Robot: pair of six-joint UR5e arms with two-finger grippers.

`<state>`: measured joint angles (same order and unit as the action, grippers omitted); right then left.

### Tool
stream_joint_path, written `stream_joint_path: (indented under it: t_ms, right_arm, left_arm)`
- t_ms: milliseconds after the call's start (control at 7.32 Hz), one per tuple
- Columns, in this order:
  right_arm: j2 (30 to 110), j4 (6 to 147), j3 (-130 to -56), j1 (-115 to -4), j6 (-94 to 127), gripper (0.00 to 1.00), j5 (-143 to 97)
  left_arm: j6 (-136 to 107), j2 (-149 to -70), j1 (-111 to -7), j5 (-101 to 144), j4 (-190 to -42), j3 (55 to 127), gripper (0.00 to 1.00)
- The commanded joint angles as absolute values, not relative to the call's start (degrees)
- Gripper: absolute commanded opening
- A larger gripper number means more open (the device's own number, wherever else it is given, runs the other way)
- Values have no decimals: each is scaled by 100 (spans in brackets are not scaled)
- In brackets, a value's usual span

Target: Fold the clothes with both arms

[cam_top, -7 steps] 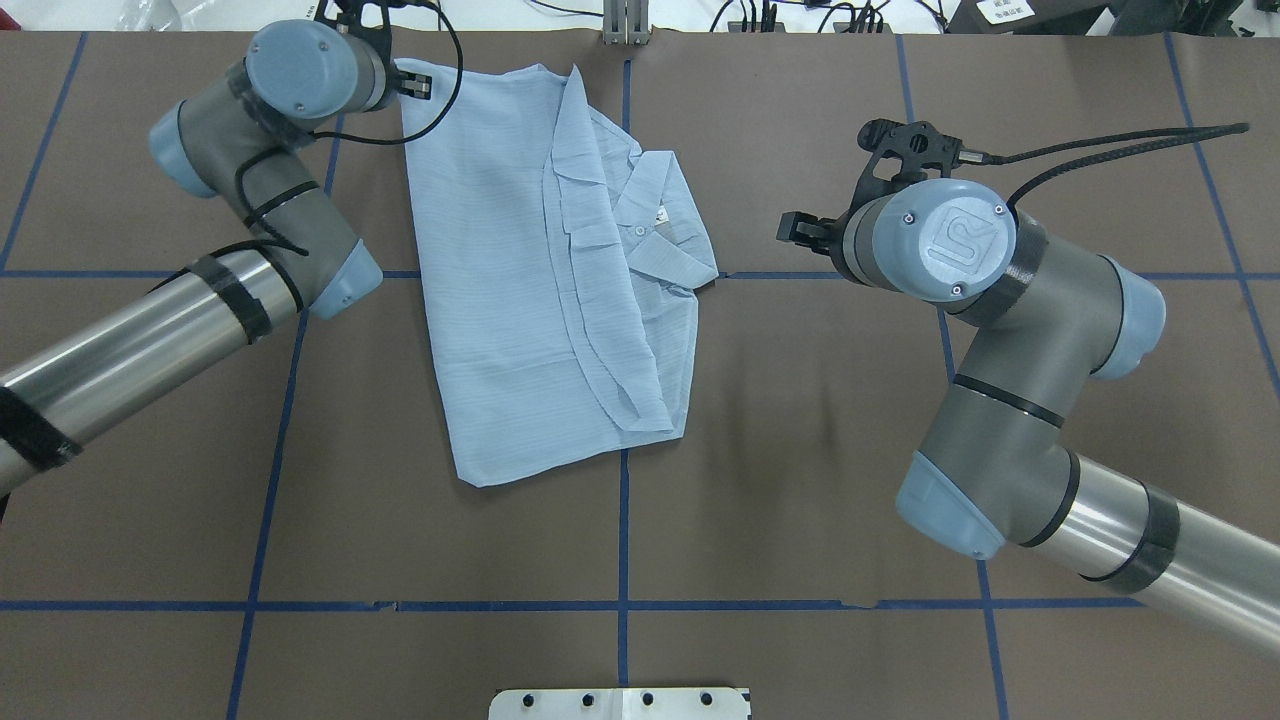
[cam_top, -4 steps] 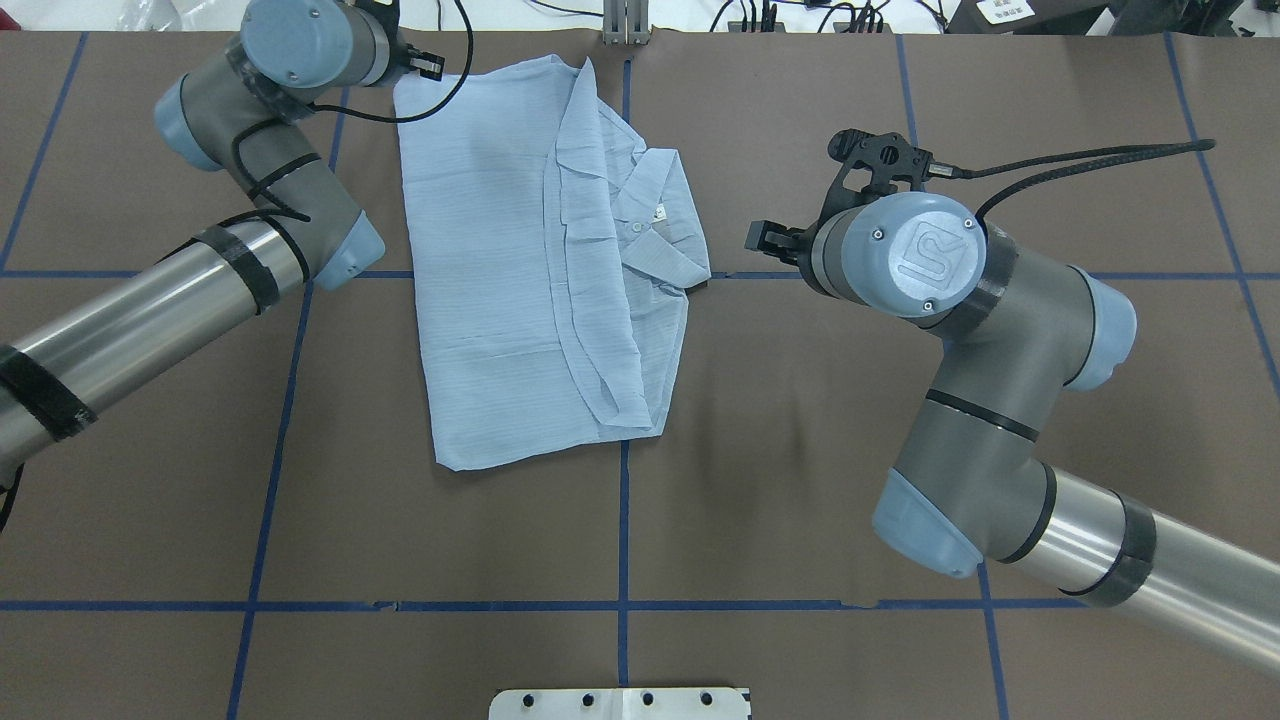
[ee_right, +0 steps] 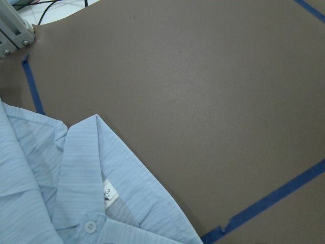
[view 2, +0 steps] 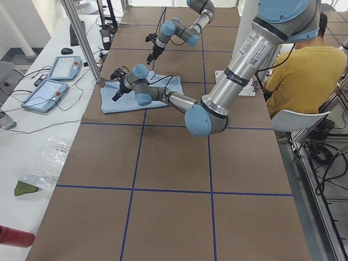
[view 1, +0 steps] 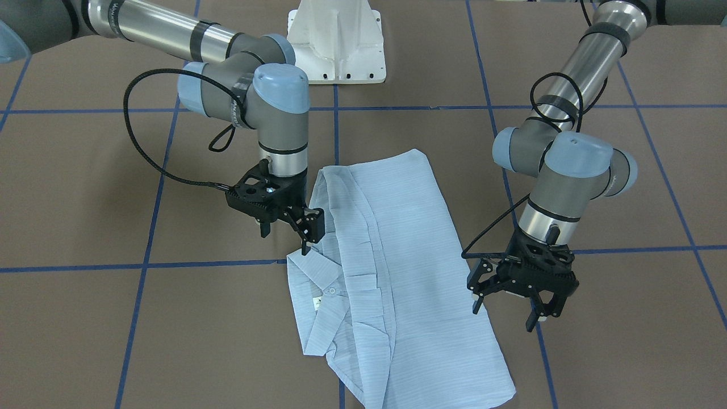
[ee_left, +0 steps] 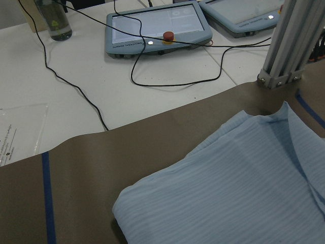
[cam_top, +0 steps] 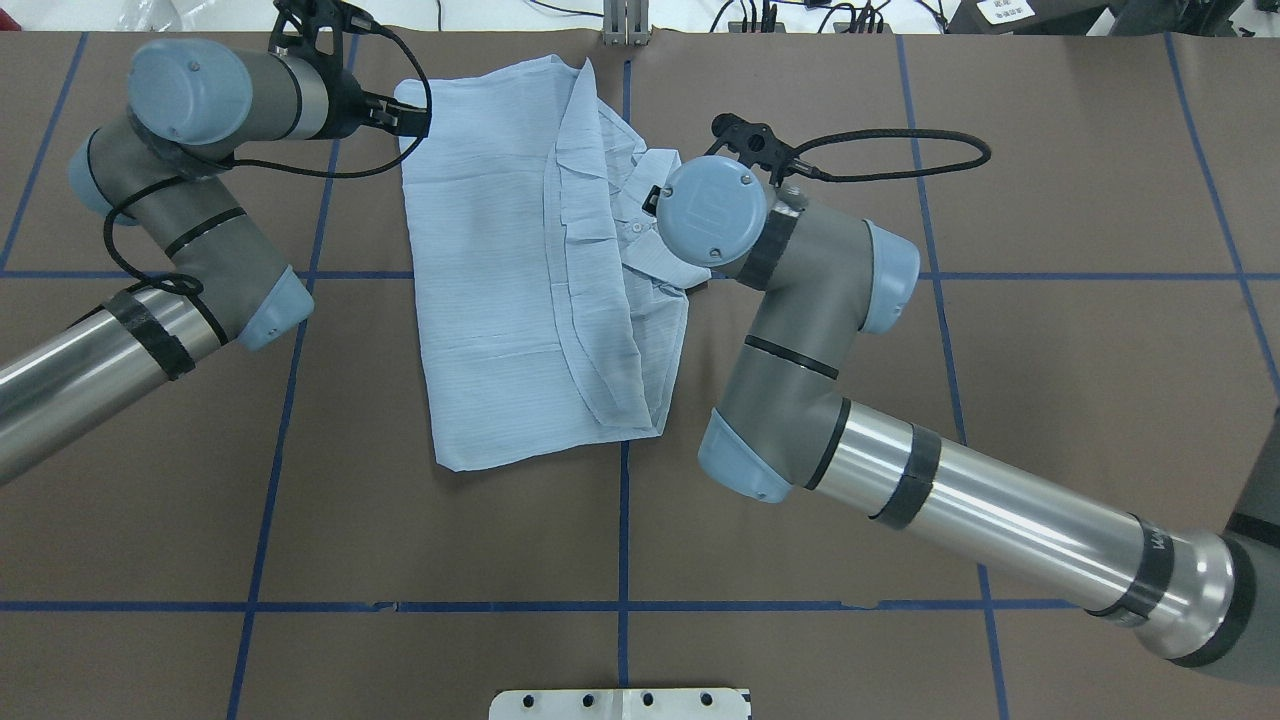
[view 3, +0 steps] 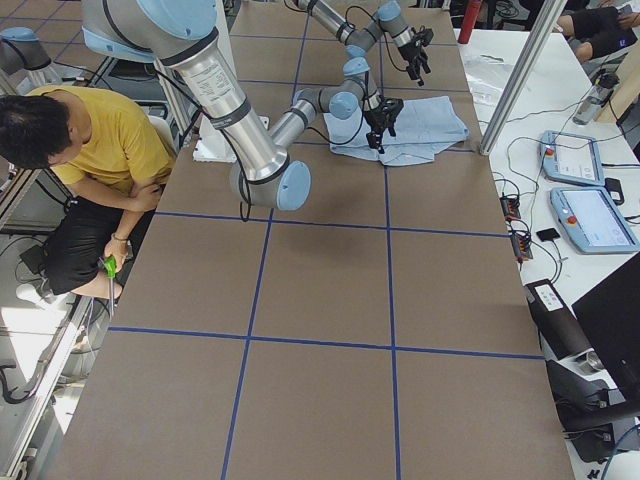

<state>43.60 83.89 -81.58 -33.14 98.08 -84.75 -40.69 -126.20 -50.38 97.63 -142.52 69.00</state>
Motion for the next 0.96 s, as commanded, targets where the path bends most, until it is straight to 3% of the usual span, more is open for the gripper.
stream_joint_path:
  t_ms: [0,273,819]
  right_arm:
    - [4157,8385,-7717,-3208,10115,77,-8332]
    - [4227,8376,-7699,-3068,10299,67,-8236]
    - [4359,7585,-7323,-2918,10747,65,-7743]
  left_arm:
    - [-4534,-12568,-4861,9738,-14282,6970,100]
    - [-4535,-12568,-4843,9738,-14282,6970,100]
    - [-4535,-12568,-4825,9738,-14282,6961,100]
